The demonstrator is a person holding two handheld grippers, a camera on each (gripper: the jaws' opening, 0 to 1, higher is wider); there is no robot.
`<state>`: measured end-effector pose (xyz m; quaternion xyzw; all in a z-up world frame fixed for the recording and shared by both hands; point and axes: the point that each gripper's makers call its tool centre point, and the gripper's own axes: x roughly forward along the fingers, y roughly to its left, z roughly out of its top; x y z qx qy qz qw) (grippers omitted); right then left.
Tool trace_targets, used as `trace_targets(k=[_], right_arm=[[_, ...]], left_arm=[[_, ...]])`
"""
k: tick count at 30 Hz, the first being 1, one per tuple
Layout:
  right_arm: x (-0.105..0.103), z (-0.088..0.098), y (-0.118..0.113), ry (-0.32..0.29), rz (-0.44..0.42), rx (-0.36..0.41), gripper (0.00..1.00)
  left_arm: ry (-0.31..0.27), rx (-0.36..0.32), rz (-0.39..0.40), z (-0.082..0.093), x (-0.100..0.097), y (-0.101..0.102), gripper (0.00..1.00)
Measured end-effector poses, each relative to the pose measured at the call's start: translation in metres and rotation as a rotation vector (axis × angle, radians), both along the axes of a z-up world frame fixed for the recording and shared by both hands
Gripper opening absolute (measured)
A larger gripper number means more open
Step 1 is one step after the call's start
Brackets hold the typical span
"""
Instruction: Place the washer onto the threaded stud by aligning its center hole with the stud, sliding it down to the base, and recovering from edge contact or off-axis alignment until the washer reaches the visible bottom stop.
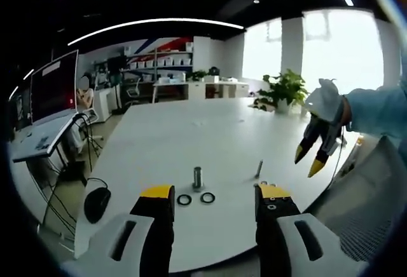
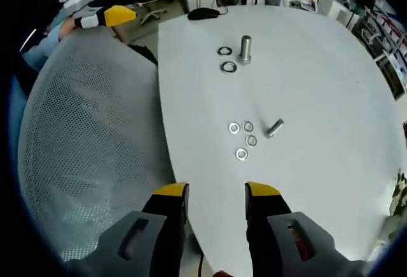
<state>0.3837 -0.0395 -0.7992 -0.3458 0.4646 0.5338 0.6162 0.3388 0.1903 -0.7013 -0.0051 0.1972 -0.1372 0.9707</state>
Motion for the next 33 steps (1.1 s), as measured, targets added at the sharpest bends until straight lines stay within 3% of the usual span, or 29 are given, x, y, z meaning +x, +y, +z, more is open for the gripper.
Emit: trace_targets(k=[7,9,16,19,23,25,33], right_arm=[[0.003,-0.006,0.007,-0.016,0.023,-0.037,0.37],[0.008,-0.004,0.009,-0.043,0.002,-0.028,0.37],[0.015,-0.002,0.001,-0.049,-0.036,-0.014,0.37],[0.015,-0.004,-0.005,-0.038,-0.058,-0.012,0.33],[0.026,-0.009,-0.007,-0.059,-0.085,-0.014,0.34],[0.032,-0.011,-0.003,-0.066,-0.107,-0.004,0.35],[0.044,-0.019,0.007,-0.092,-0.123,-0.001,0.33]], left_arm=[[0.001,-0.006,0.005,0.000,0.000,0.001,0.48],[0.002,-0.005,0.002,-0.001,0.000,0.000,0.48],[0.002,0.010,-0.022,0.001,0.002,-0.007,0.42],[-0.030,0.010,-0.013,0.007,0.004,-0.007,0.41],[-0.037,0.015,-0.022,0.009,0.004,-0.015,0.41],[-0.057,0.038,-0.051,0.012,0.005,-0.021,0.40],[-0.045,0.045,-0.089,0.011,0.005,-0.029,0.39]])
